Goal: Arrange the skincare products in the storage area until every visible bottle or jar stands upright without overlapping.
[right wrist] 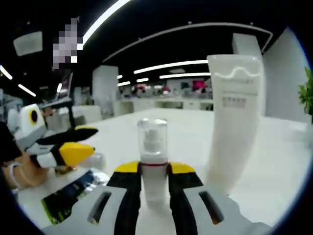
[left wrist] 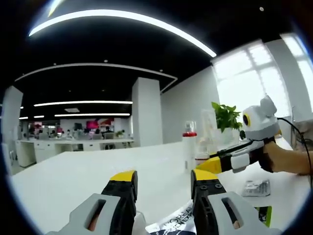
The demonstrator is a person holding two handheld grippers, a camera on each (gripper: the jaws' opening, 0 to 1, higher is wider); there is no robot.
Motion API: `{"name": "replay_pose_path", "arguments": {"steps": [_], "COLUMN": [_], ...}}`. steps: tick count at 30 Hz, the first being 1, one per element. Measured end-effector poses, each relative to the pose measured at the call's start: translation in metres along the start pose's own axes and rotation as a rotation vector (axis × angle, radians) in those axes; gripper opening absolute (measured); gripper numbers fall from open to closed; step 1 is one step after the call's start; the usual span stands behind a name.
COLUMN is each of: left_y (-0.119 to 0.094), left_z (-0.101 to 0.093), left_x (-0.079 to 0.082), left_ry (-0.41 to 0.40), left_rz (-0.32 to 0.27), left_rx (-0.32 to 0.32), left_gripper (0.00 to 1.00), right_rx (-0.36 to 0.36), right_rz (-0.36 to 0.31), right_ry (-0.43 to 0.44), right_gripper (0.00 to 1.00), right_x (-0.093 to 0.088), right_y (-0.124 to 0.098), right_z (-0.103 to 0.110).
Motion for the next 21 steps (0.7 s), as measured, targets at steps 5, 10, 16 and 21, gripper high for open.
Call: {"name": "replay_pose_path", "arguments": {"steps": [5,10,16,21], "left_y": [-0.002,-0.003,-0.004,-0.004], "left_z": [0.001,0.000,-0.001,0.001], "left_x": [-0.002,0.000,0.000,0.000], "left_ry": [-0.014,0.002,0.007,-0.004], "left_rz": [0.011,0.000,0.003,0.000], "left_rx": [0.005,0.007,0.008,0.009], "left_gripper": [0.45,0.45,0.45,0.45], "right_rx": [-0.063,-0.044,-0.061,-0.053], "right_rz": [-0.027,0.024,0.097,0.139], "right_ry": [-0.053,-0.060,-0.057,-0.016], "right_gripper": [0.20,0.26,0.27,0.22], "right_x": [-0.003,-0.011,-0.019,-0.025], "right_y": [0.008,0.004,-0.010,-0.010], "right_z": [0.000,0.004,0.008,0.009]}}
Point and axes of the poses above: the point that each gripper's makers call its tool centre point, and the gripper's own axes: y roughly forward along the fingers, z roughly to its left, x roughly out of its top, the point moved 10 cm from there along -y, roughly backward along the fingers, and after that the axes turned 1 degree about -z, right-handed, at the moved point
